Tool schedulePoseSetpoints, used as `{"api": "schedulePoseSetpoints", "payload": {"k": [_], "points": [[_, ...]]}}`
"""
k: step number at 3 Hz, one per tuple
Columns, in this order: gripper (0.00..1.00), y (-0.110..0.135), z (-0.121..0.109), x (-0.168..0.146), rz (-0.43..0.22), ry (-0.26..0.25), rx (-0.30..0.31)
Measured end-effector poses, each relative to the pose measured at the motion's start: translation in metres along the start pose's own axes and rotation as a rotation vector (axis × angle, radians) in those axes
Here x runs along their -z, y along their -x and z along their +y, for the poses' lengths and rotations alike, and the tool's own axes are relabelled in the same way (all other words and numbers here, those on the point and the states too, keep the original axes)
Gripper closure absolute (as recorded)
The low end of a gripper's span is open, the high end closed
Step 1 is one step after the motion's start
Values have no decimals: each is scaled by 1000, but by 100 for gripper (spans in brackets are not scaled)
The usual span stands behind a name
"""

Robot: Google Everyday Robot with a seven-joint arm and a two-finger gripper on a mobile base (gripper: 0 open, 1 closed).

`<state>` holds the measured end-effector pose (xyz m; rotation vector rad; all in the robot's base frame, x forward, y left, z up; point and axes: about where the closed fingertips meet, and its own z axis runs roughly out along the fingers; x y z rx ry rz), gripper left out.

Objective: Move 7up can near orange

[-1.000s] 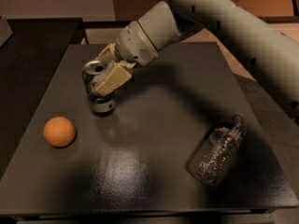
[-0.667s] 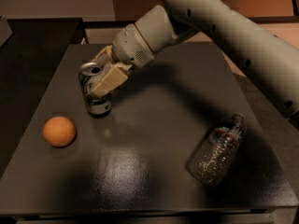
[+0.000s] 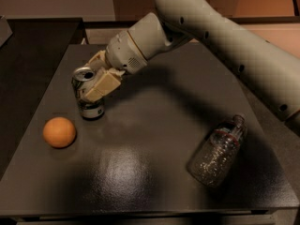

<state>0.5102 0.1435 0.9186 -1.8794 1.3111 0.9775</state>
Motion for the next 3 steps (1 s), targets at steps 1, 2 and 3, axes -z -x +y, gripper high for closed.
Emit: {"api": "schedulePoseSetpoints", "payload": {"k": [1, 2, 3], "points": [[36, -4, -2, -9, 20, 8, 16], [13, -3, -1, -10, 19, 11, 17], [0, -2, 0, -12, 19, 15, 19]]}}
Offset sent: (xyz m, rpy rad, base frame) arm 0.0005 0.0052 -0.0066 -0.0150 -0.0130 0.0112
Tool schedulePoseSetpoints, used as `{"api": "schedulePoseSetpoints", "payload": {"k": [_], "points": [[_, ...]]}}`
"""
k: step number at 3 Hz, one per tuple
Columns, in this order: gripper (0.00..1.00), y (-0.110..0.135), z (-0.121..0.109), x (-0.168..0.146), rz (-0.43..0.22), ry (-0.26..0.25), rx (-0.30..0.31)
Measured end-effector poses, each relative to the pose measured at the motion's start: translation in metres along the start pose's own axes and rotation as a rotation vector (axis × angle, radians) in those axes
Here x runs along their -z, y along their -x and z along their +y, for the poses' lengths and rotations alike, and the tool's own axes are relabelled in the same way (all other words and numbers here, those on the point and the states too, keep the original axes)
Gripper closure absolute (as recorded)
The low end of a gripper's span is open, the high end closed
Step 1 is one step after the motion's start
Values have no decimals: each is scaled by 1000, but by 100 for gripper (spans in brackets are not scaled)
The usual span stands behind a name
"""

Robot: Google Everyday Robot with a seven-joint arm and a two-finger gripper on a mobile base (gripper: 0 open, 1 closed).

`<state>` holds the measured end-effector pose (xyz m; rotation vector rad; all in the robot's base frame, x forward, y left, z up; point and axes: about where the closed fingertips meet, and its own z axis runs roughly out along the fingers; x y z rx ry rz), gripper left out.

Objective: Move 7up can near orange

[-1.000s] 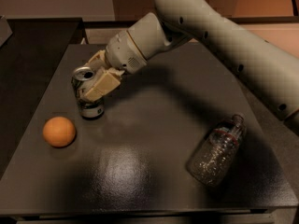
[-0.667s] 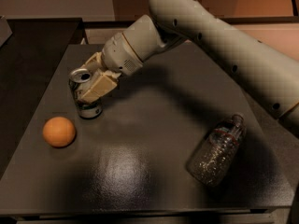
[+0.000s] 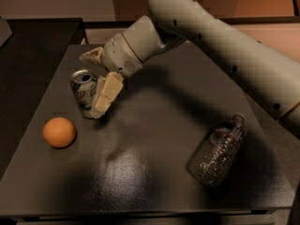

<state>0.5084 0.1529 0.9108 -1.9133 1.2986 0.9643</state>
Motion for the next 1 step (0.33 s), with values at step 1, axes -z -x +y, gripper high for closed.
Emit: {"api": "schedulePoseSetpoints", "payload": {"k": [1], "points": [[0, 0, 0, 0, 0, 0, 0]]}}
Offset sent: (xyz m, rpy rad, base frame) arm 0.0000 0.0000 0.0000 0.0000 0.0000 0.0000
